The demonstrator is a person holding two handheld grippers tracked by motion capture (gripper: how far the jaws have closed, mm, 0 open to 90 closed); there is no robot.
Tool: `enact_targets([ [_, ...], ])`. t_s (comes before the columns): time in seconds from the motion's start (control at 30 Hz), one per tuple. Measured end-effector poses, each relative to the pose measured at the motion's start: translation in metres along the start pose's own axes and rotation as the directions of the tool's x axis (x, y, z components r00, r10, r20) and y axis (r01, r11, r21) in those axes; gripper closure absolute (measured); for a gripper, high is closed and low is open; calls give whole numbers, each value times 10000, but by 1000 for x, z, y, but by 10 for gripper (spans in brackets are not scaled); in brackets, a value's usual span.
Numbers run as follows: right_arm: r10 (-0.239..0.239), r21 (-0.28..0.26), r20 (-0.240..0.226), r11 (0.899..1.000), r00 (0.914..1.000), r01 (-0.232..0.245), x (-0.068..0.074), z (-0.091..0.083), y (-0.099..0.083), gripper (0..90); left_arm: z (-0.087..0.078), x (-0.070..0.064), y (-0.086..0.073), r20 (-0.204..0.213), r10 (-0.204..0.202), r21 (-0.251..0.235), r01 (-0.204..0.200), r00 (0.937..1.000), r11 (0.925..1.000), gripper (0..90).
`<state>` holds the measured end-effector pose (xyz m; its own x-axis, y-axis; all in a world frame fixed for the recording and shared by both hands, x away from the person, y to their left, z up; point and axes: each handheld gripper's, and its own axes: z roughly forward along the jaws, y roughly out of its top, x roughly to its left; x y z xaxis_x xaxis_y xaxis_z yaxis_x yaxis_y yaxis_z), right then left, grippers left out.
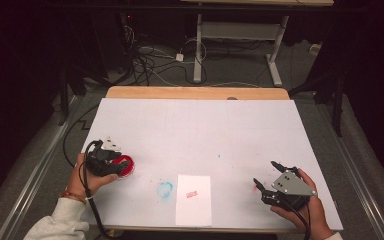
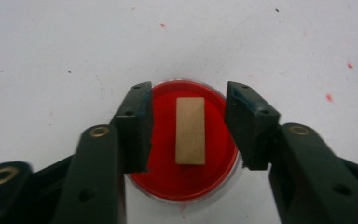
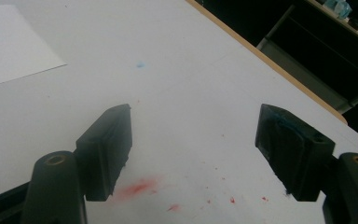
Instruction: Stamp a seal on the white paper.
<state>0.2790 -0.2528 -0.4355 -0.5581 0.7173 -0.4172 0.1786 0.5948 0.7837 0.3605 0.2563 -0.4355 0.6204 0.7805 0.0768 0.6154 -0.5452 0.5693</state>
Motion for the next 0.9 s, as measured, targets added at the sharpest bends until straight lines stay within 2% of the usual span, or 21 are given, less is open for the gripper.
enact_targets([
  [0.1,1,-25,-31,10000,10000,-1,0,0,0,276,-4,-1,0,-131,-83,-419,77,9999,9991,401],
  [0.27,-12,-6,-27,10000,10000,12,0,0,0,276,-8,-1,1,-219,-198,-771,181,9996,9969,338],
  [0.5,25,-31,-72,10000,10000,-25,0,0,0,276,-13,-6,3,-217,-38,-1608,2,9998,9870,262],
  [0.73,23,-118,-103,9999,9999,-24,2,-1,3,276,-18,-20,6,-519,360,-2429,-475,9980,9689,216],
  [0.9,8,-111,-171,9999,9999,-10,0,2,3,276,-22,-25,8,-654,450,-3025,-628,9968,9511,211],
])
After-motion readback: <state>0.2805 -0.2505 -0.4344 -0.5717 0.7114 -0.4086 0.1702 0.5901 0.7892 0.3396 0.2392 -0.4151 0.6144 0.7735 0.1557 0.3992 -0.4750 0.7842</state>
